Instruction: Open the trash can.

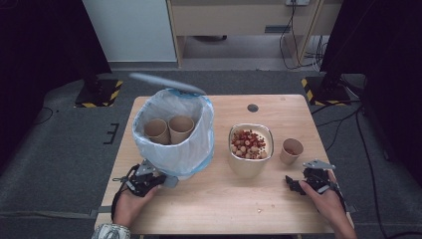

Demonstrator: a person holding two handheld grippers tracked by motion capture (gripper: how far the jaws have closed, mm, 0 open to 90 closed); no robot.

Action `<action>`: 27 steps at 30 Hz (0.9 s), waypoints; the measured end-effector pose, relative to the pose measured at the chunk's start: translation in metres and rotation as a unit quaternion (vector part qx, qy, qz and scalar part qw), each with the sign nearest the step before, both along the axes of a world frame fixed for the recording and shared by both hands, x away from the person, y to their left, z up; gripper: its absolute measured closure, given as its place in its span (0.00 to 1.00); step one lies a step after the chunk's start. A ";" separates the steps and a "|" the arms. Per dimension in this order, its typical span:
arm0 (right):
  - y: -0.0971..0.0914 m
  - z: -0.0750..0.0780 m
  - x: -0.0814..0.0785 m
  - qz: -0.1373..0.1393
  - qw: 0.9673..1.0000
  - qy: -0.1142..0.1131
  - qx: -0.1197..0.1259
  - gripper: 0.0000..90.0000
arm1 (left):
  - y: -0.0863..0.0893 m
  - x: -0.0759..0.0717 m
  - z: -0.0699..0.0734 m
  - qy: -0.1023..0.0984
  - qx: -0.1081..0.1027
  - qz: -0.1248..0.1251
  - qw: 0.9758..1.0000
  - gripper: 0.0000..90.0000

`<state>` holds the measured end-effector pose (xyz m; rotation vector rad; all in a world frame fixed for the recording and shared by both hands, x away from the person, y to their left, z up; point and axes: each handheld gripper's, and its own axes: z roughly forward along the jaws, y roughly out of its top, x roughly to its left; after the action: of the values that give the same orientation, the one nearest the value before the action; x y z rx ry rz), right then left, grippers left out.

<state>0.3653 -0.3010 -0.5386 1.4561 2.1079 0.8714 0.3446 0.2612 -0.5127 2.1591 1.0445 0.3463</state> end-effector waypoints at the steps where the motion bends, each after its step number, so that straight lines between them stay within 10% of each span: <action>1: 0.000 0.000 0.000 0.000 1.000 0.000 0.000 0.03 | 0.000 0.000 0.000 0.000 0.000 0.001 1.000 1.00; 27: 0.000 0.000 0.001 -0.003 1.000 -0.001 0.000 0.02 | 0.001 0.002 -0.001 0.004 -0.003 -0.003 1.000 1.00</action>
<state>0.3661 -0.3007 -0.5390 1.4607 2.1010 0.8706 0.3461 0.2627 -0.5132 2.1597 1.0417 0.3307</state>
